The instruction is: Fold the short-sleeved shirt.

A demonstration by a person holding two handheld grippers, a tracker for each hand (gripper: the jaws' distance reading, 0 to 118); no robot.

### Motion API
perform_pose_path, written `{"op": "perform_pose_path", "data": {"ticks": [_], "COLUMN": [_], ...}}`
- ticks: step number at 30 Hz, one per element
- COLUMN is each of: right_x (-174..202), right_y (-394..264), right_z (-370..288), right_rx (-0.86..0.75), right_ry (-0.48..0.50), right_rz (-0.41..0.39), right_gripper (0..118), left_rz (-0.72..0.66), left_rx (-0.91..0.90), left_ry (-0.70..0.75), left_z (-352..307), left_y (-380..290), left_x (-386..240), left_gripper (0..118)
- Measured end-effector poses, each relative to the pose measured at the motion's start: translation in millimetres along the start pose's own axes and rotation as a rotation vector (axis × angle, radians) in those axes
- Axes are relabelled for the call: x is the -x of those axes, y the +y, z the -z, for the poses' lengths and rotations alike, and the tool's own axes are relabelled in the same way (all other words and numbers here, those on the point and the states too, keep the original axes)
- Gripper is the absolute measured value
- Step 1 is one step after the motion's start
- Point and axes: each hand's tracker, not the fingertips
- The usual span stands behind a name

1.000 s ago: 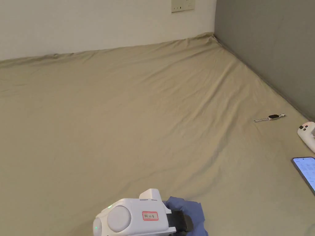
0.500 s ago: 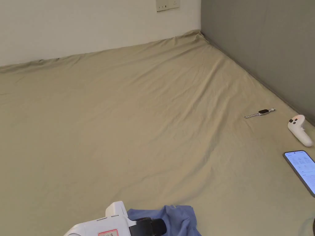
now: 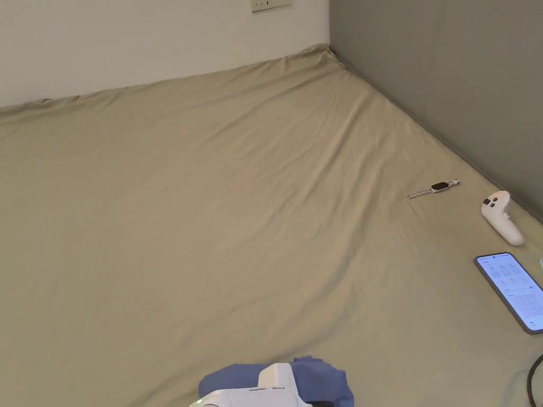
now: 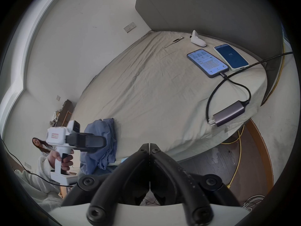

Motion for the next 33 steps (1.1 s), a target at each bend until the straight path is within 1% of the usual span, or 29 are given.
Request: {"op": "perform_pose_path", "data": {"ticks": [1,3,6,7,9,11,12,13,14,15,16,17,18,19,20,21,22,23,24,25,26,27,28,29,30,31,33], "right_x": [3,14,47,62,85,109,120,126,131,131,128,124,116,106,96,88,83,81,79,81,80,80,81,84,85,85,84], "right_y": [2,9,23,28,33,36,37,37,37,37,36,34,32,30,30,30,29,29,29,26,25,25,25,24,24,24,24], "right_z": [6,21,52,66,99,140,159,182,198,211,218,225,229,231,231,227,223,221,219,215,215,215,215,215,215,214,215], "right_rx": [0.016,0.035,0.072,0.105,0.174,0.294,0.349,0.424,0.494,0.551,0.571,0.609,0.635,0.659,0.658,0.646,0.637,0.633,0.627,0.624,0.622,0.62,0.617,0.614,0.612,0.611,0.61], "right_ry": [0.013,0.052,0.203,0.262,0.372,0.488,0.516,0.51,0.483,0.427,0.362,0.324,0.3,0.286,0.343,0.367,0.323,0.333,0.337,0.331,0.331,0.329,0.327,0.322,0.319,0.316,0.318], "right_rz": [-0.004,-0.014,-0.059,-0.066,-0.06,-0.021,-0.012,0.001,-0.004,-0.027,-0.058,-0.087,-0.083,-0.046,0.029,0.095,0.088,0.066,0.055,0.059,0.073,0.078,0.076,0.067,0.061,0.058,0.056], "right_gripper": [0,0,0,0,0,0,0,0,0,0,0,0,1,1,1,1,1,1,1,1,1,1,1,1,1,1,1], "left_rz": [-0.001,-0.028,-0.034,-0.046,-0.062,-0.099,-0.12,-0.155,-0.191,-0.22,-0.249,-0.269,-0.268,-0.273,-0.287,-0.304,-0.324,-0.338,-0.343,-0.349,-0.345,-0.304,-0.278,-0.264,-0.249,-0.239,-0.234], "left_rx": [-0.004,-0.079,-0.21,-0.252,-0.326,-0.361,-0.373,-0.395,-0.409,-0.411,-0.413,-0.411,-0.402,-0.389,-0.383,-0.368,-0.343,-0.345,-0.332,-0.307,-0.293,-0.261,-0.231,-0.211,-0.202,-0.215,-0.142], "left_ry": [-0.001,-0.002,-0.04,-0.024,0.017,0.064,0.093,0.115,0.131,0.121,0.099,0.089,0.087,0.078,0.073,0.062,0.03,0.022,0.009,0.006,0.023,0.045,0.064,0.093,0.096,0.066,0.059], "left_z": [-12,-38,-96,-118,-158,-189,-198,-208,-214,-218,-219,-219,-218,-215,-209,-204,-197,-191,-182,-174,-167,-160,-151,-145,-140,-138,-126], "left_y": [-2,-3,-9,-12,-17,-22,-25,-29,-33,-37,-41,-44,-46,-48,-48,-47,-44,-41,-37,-32,-26,-21,-17,-13,-11,-6,-1], "left_x": [-6,-11,-9,-6,8,27,37,48,55,62,68,72,76,81,86,91,96,100,102,107,107,109,112,112,111,112,113], "left_gripper": [0,0,0,0,0,0,0,0,0,0,0,0,0,0,0,0,3,7,22,22,28,45,84,110,118,118,118]}}
